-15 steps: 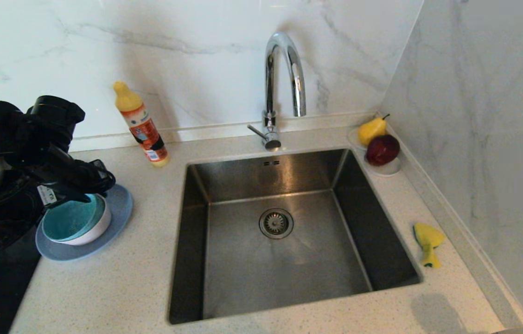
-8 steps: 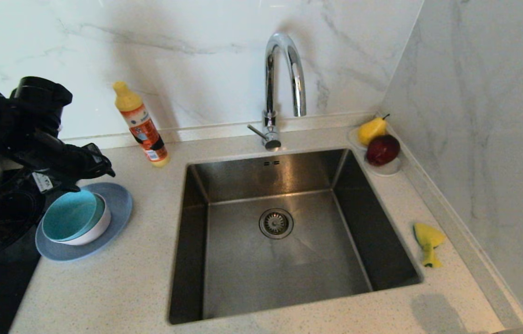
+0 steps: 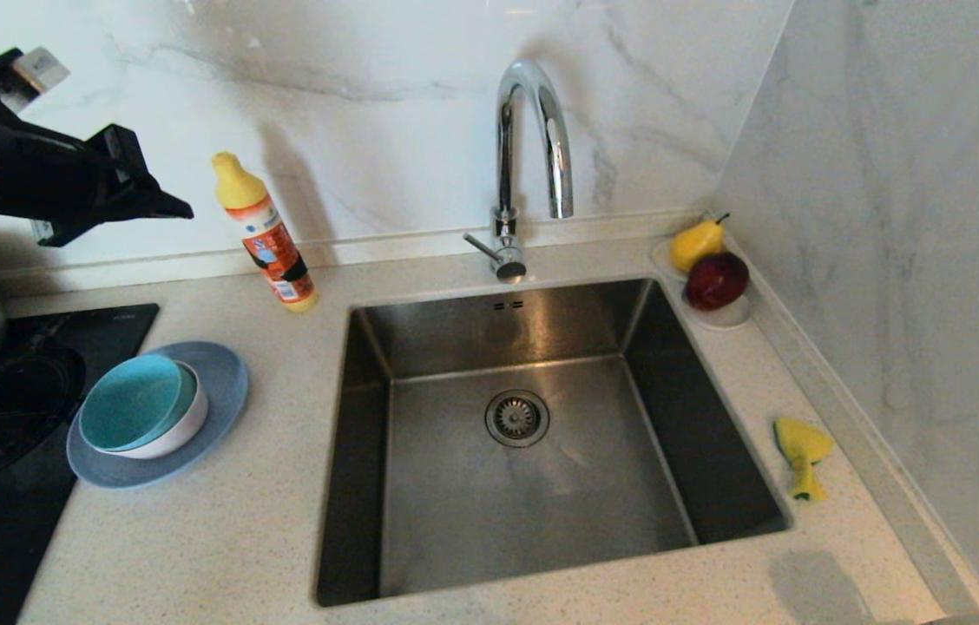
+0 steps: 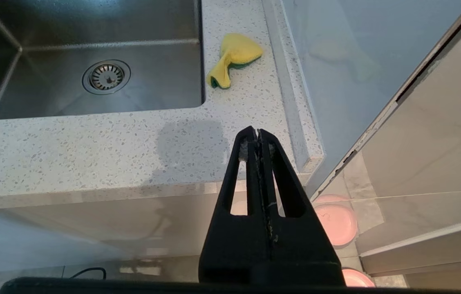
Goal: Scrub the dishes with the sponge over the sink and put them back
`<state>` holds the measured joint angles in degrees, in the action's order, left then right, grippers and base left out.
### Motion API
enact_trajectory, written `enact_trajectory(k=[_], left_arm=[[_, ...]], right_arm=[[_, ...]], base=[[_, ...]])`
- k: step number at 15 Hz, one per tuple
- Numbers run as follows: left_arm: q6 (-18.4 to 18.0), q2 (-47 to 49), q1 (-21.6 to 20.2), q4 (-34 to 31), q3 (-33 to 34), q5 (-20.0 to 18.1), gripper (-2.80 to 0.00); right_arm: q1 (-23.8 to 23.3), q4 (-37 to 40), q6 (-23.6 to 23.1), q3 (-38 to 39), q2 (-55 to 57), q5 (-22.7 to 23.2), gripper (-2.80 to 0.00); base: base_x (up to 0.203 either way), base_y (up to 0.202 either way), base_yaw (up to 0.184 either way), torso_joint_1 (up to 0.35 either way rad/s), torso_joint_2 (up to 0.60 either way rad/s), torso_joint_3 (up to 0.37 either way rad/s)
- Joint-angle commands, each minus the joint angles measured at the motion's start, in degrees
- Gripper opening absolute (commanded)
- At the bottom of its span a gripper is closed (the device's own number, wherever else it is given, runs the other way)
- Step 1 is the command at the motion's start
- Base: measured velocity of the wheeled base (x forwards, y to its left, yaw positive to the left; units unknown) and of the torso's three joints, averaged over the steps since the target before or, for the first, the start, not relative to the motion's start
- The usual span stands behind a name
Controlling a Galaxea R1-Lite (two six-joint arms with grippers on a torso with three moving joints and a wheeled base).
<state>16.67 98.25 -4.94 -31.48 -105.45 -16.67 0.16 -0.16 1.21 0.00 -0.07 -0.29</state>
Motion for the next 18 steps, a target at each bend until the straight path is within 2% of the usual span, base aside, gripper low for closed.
enact_trajectory(k=[1, 3, 6, 9, 15, 18], left_arm=[[-2.9, -7.3, 3.3, 0.3, 1.4, -1.8, -2.8], [-7.1, -11.9, 5.3, 2.0, 6.6, -2.8, -2.8], [-14.0, -23.2, 6.6, 10.7, 21.2, -3.5, -2.8], [-15.2, -38.3, 6.9, 16.2, 34.9, -2.5, -2.8], [-15.8, -73.1, 5.8, 18.4, 59.3, 10.6, -2.8], [-14.2, -86.1, 4.0, 19.6, 77.0, 16.1, -2.8]], right_arm=[[0.0, 0.0, 0.0, 0.0, 0.0, 0.0, -2.8], [0.0, 0.0, 0.0, 0.0, 0.0, 0.0, -2.8], [0.0, 0.0, 0.0, 0.0, 0.0, 0.0, -2.8], [0.0, 0.0, 0.0, 0.0, 0.0, 0.0, -2.8], [0.0, 0.0, 0.0, 0.0, 0.0, 0.0, -2.8], [0.0, 0.0, 0.0, 0.0, 0.0, 0.0, -2.8]], base=[[0.0, 0.0, 0.0, 0.0, 0.0, 0.0], [0.0, 0.0, 0.0, 0.0, 0.0, 0.0], [0.0, 0.0, 0.0, 0.0, 0.0, 0.0], [0.0, 0.0, 0.0, 0.0, 0.0, 0.0], [0.0, 0.0, 0.0, 0.0, 0.0, 0.0], [0.0, 0.0, 0.0, 0.0, 0.0, 0.0]])
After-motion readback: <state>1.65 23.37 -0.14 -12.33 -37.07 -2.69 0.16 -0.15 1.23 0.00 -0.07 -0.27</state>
